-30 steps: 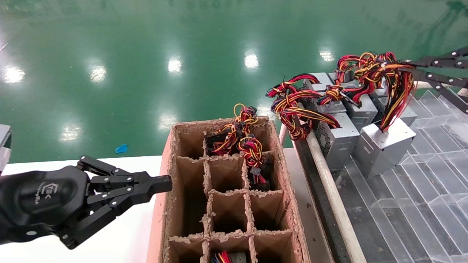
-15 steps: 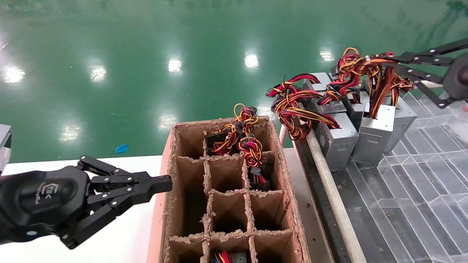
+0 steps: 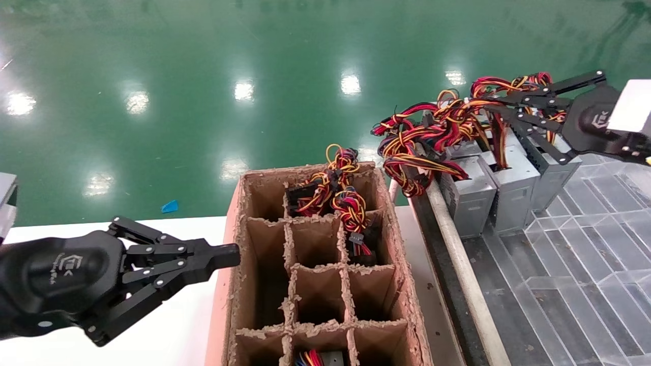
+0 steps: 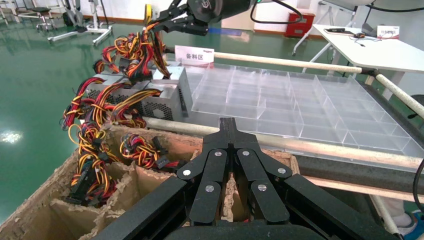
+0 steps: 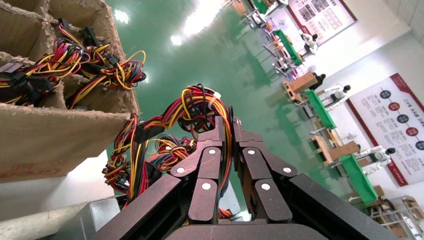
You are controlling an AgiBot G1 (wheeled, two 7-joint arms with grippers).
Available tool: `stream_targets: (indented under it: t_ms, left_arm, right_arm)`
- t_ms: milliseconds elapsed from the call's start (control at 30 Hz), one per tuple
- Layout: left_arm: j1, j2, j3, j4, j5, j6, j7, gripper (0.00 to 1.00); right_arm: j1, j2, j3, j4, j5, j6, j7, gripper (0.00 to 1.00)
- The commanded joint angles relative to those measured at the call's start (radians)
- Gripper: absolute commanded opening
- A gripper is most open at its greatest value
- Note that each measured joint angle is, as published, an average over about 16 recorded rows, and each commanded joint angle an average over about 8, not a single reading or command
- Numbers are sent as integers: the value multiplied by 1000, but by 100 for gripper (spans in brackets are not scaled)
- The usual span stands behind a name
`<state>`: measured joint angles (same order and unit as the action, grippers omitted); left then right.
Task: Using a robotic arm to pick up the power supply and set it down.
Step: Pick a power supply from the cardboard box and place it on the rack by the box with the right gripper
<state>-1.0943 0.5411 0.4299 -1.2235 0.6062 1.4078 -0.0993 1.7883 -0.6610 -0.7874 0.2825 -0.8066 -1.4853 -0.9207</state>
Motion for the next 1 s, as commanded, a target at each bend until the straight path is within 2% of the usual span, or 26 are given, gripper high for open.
stream_targets:
  t_ms: [33, 300, 333, 367, 567, 600, 633, 1000]
  left_arm:
    - [0, 0, 0, 0, 0, 0, 0, 0]
    - [0, 0, 0, 0, 0, 0, 0, 0]
    - [0, 0, 0, 0, 0, 0, 0, 0]
    - [0, 0, 0, 0, 0, 0, 0, 0]
    - [0, 0, 0, 0, 0, 0, 0, 0]
    - [0, 0, 0, 0, 0, 0, 0, 0]
    - [0, 0, 0, 0, 0, 0, 0, 0]
    - [0, 0, 0, 0, 0, 0, 0, 0]
  right_arm:
    - [1, -8, -3, -11, -3, -5, -7, 0]
    - [11, 3, -5, -59, -11, 10, 6, 0]
    - [12, 2, -6, -67, -12, 14, 9, 1]
    - [13, 0, -7, -76, -13, 17, 12, 7]
    - [19, -13, -9, -117, -17, 26, 17, 81]
    - [20, -14, -10, -122, -18, 26, 15, 92]
    - [22, -16, -10, -126, -19, 25, 14, 99]
    - [61, 6, -32, -141, -55, 3, 14, 100]
